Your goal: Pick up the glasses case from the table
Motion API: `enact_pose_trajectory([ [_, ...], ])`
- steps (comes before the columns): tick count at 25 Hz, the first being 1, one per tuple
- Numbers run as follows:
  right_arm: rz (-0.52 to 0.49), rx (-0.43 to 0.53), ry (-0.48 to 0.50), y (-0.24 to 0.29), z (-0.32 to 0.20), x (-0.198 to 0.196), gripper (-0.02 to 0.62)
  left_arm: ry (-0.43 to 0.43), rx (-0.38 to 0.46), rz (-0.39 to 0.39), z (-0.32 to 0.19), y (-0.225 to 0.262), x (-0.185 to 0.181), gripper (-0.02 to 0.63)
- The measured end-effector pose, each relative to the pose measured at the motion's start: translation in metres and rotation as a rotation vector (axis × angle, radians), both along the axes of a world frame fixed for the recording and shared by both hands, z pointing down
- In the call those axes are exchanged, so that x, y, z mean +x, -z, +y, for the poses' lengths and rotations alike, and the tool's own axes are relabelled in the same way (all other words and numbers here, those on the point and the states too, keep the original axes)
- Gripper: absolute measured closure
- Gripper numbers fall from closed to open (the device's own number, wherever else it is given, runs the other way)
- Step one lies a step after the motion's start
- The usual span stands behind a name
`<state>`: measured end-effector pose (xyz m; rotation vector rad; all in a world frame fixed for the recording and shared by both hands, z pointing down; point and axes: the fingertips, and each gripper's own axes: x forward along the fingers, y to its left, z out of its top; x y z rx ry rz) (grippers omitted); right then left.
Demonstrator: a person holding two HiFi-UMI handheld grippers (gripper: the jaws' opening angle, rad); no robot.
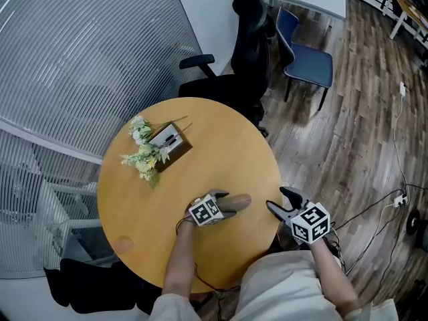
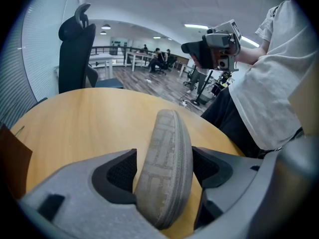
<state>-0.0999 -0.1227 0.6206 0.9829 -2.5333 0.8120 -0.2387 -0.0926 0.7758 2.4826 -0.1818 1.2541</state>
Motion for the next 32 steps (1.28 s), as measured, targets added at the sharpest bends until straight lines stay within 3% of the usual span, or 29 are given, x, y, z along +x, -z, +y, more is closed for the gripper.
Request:
enact_pose_trajectory([
  [5, -0.014, 0.005, 0.004, 0.003, 0.003, 0.001, 0.347, 0.069, 0.010, -0.012, 0.000, 0.005, 0.003, 0.279],
  [10, -0.022, 0.012, 0.019, 0.007, 0.007, 0.004, 0.347, 0.339, 0.049, 0.057, -0.025, 0.013, -0.003, 0.293],
  [14, -0.027, 0.010, 0.031, 0.008, 0.009, 0.008, 0.347, 0.511, 0.063, 0.085, -0.037, 0.021, -0.009, 0.347],
  [23, -0.050, 0.019, 0.075, 0.018, 0.008, 0.012, 0.347, 0.654, 0.070, 0.041, -0.027, 0.020, -0.002, 0.350],
  [32, -0.062, 0.013, 0.136, 0.019, 0.016, 0.014, 0.347, 0.825, 0.134, 0.081, -0.021, 0.032, 0.002, 0.351],
])
